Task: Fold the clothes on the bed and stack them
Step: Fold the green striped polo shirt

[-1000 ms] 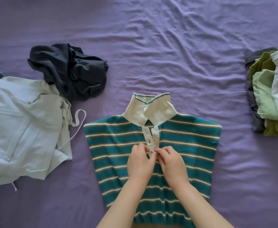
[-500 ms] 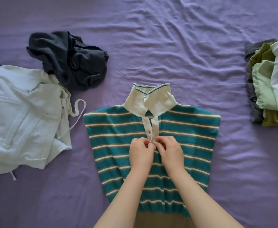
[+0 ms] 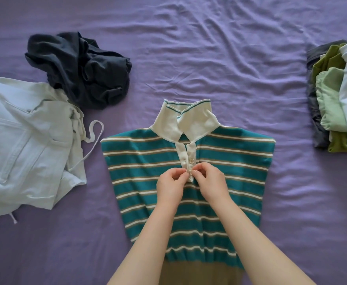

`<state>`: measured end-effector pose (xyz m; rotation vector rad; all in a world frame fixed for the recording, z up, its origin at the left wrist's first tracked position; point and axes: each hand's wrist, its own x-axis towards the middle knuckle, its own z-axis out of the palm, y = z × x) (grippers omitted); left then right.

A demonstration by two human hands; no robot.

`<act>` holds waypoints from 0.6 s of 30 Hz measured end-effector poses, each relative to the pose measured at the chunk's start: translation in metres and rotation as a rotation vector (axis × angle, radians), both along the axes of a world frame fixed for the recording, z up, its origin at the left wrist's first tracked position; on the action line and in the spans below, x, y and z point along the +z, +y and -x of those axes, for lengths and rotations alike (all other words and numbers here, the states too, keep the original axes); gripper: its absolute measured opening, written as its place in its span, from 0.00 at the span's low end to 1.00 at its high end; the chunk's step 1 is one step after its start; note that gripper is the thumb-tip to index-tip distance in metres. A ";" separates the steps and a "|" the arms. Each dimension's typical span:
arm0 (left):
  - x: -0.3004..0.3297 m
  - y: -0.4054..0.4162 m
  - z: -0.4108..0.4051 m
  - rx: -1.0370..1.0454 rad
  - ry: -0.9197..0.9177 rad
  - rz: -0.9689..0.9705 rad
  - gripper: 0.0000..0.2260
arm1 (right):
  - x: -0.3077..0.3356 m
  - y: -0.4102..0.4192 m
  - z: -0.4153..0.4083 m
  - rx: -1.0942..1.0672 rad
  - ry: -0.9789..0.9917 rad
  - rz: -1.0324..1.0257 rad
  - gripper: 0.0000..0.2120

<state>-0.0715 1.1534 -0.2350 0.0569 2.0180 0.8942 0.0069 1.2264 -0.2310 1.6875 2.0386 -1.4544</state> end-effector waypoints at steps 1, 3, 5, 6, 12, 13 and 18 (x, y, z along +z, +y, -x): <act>0.000 -0.001 0.000 -0.005 -0.008 -0.007 0.04 | 0.000 -0.001 0.000 -0.002 0.000 -0.001 0.05; 0.001 -0.001 0.002 -0.017 -0.018 -0.017 0.05 | 0.000 -0.001 0.000 -0.005 -0.002 -0.001 0.06; 0.002 -0.001 0.004 -0.004 -0.053 -0.028 0.04 | -0.001 -0.001 -0.002 -0.007 0.010 0.000 0.06; 0.003 -0.001 0.006 0.004 -0.078 -0.033 0.04 | -0.002 0.000 -0.003 -0.010 0.025 0.006 0.06; 0.002 0.002 0.016 -0.106 -0.074 -0.013 0.02 | -0.004 0.005 -0.011 -0.014 0.111 0.106 0.07; 0.001 0.003 0.016 -0.127 -0.060 0.004 0.02 | -0.005 0.006 -0.012 -0.018 0.125 0.131 0.08; 0.000 0.009 0.017 -0.212 -0.032 0.089 0.03 | -0.003 0.005 -0.020 0.017 0.174 0.193 0.10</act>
